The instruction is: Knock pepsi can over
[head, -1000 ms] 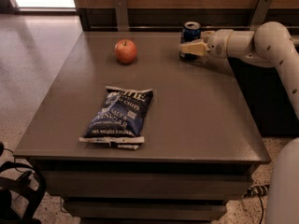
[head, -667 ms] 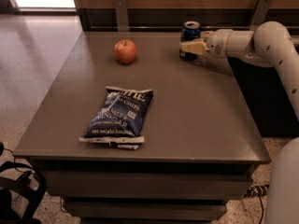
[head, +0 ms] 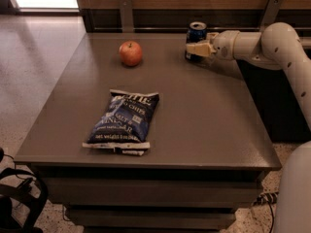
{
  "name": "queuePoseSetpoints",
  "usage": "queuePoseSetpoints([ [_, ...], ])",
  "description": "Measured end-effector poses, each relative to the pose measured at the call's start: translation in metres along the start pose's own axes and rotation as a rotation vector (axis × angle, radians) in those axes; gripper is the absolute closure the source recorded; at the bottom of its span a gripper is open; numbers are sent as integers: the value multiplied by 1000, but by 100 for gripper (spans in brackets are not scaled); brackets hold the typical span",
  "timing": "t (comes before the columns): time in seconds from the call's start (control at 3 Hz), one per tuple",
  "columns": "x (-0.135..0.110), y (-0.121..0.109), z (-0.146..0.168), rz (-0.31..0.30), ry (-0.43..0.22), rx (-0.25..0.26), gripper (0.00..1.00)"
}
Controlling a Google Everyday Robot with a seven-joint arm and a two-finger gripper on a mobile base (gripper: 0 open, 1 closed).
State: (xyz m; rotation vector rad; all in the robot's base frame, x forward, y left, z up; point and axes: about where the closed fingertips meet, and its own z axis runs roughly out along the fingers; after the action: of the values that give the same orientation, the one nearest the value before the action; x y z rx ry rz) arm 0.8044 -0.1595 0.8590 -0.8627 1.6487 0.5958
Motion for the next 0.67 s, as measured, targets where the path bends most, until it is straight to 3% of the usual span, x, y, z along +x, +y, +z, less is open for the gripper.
queuePoseSetpoints([
  [0.67,-10,0,-21,-64,143,40,100],
])
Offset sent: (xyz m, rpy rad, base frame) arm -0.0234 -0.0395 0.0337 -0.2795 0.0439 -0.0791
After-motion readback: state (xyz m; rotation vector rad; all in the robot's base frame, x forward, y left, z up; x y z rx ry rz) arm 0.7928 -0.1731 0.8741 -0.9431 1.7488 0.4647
